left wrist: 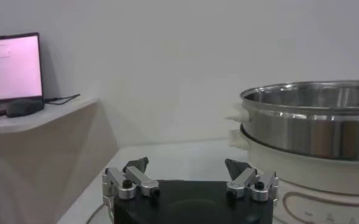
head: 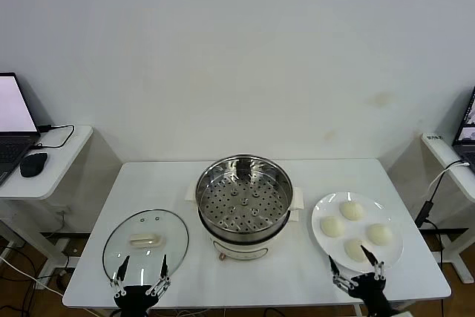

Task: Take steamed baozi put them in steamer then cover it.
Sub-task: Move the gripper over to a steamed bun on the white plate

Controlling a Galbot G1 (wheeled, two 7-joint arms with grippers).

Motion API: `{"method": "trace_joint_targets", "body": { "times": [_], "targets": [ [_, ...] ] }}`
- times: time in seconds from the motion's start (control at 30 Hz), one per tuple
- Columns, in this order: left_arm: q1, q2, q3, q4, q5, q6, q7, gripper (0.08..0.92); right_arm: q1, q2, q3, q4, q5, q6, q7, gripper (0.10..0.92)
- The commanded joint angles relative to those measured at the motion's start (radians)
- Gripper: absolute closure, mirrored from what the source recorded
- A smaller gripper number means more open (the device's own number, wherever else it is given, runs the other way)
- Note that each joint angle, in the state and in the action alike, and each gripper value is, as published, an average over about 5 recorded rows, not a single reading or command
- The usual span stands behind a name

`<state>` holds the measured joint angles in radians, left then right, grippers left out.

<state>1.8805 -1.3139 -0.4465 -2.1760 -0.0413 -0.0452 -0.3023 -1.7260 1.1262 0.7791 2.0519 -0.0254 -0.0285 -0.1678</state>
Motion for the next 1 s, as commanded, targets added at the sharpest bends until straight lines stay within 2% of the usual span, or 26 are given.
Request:
{"method": "trace_joint_targets", "body": {
  "times": [0.03, 0.2, 0.33, 0.47, 0.77, 1.0],
  "targets": [
    [-0.025, 0.007, -0.009, 0.006, 0.049, 0.021, -0.003, 0.177, 0.161, -0.241, 0.071, -0.043, -0.234, -0.096, -0.085, 0.203],
    [-0.032, 0.007, -0.013, 0.018, 0.071, 0.011, -0.01, 0.177, 0.295, -0.423, 0.053, -0.123, -0.313, -0.144, -0.261, 0.202],
    [-0.033, 0.003, -0.019, 0.027, 0.082, 0.007, -0.018, 0.177, 0.431, -0.579, -0.021, -0.22, -0.374, -0.113, -0.437, 0.203],
    [-0.029, -0.002, -0.026, 0.031, 0.087, 0.002, -0.024, 0.177, 0.61, -0.672, -0.171, -0.321, -0.366, -0.077, -0.581, 0.203],
    [-0.013, -0.01, -0.045, 0.031, 0.101, -0.007, -0.026, 0.177, 1.112, -0.689, -0.679, -0.604, -0.332, 0.009, -0.83, 0.203],
    [-0.01, -0.013, -0.06, 0.033, 0.101, -0.007, -0.029, 0.177, 1.333, -0.629, -0.93, -0.77, -0.356, 0.082, -0.926, 0.202]
  ]
}}
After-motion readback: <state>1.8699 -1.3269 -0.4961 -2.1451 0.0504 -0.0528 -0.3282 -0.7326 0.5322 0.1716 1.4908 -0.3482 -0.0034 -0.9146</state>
